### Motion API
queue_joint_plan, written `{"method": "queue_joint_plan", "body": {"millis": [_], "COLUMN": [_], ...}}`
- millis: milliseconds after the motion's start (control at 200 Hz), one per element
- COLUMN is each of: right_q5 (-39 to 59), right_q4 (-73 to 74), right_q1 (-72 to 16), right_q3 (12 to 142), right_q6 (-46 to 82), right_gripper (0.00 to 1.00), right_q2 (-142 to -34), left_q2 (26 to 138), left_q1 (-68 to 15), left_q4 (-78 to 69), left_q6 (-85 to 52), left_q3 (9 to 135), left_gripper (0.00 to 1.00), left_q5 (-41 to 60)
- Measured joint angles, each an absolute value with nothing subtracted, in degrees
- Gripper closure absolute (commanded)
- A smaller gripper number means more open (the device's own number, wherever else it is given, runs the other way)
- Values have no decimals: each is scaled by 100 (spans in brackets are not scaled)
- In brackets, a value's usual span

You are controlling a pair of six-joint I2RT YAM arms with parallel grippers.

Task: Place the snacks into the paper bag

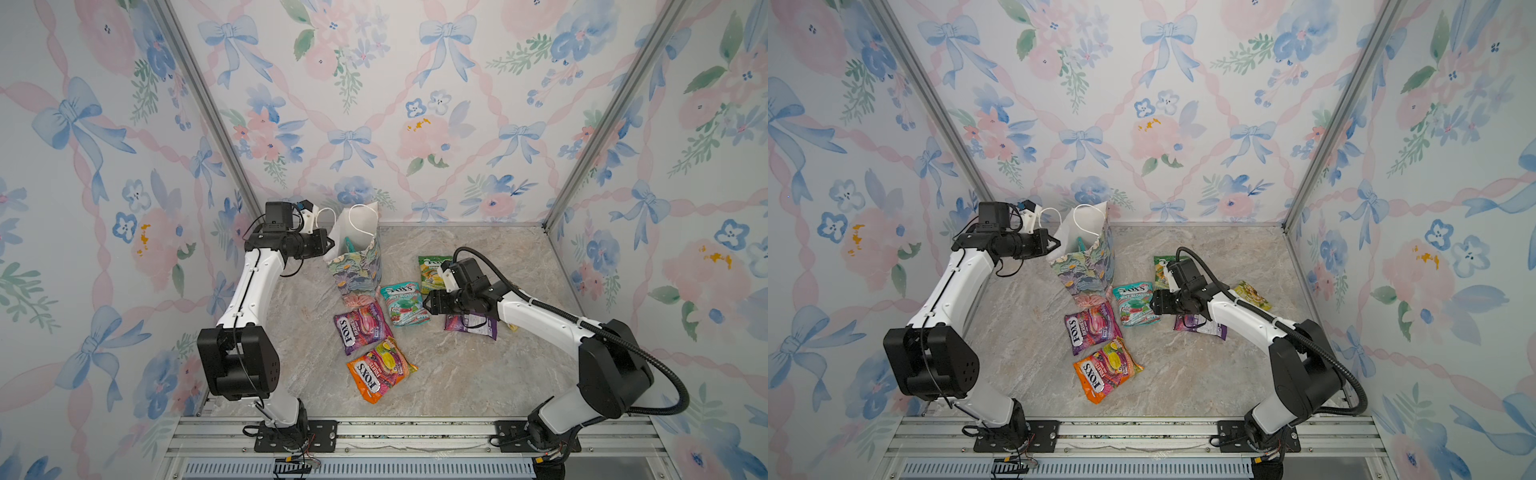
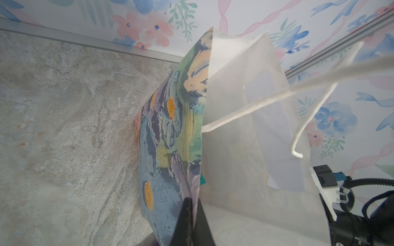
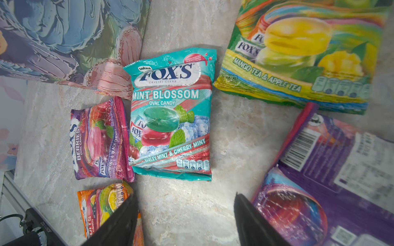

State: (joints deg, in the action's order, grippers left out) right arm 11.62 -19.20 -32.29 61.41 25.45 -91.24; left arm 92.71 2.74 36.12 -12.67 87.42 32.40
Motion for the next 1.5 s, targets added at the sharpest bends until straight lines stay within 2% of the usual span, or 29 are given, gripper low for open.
{"method": "queue_joint_plan", "body": {"millis": [455, 890, 1295, 1400, 1500], "right_q5": [1291, 1531, 1881, 1979, 2043], "right_q4": [-1699, -1457, -998, -864, -738], "right_q1": [-3186, -3157, -3159, -3159, -3159], "right_q3": [6722, 6910, 6910, 6888, 6836], "right_q6": [2346, 2399, 2735, 2845, 2971], "right_gripper": [32, 35, 47, 54, 67], "right_q2": [-10412, -10993, -11159, -11168, -11168], "left_q2": [9271, 9273, 9271, 9273, 9271], "left_q1": [274, 274, 274, 274, 274], "left_q4": [3612, 3612, 3612, 3612, 3612], "left_q6": [-1267, -1267, -1267, -1267, -1267], "left_q3": [8742, 8742, 8742, 8742, 8742], "left_gripper": [100, 100, 100, 100, 100], "left_q5": [3242, 3242, 3242, 3242, 3242]}}
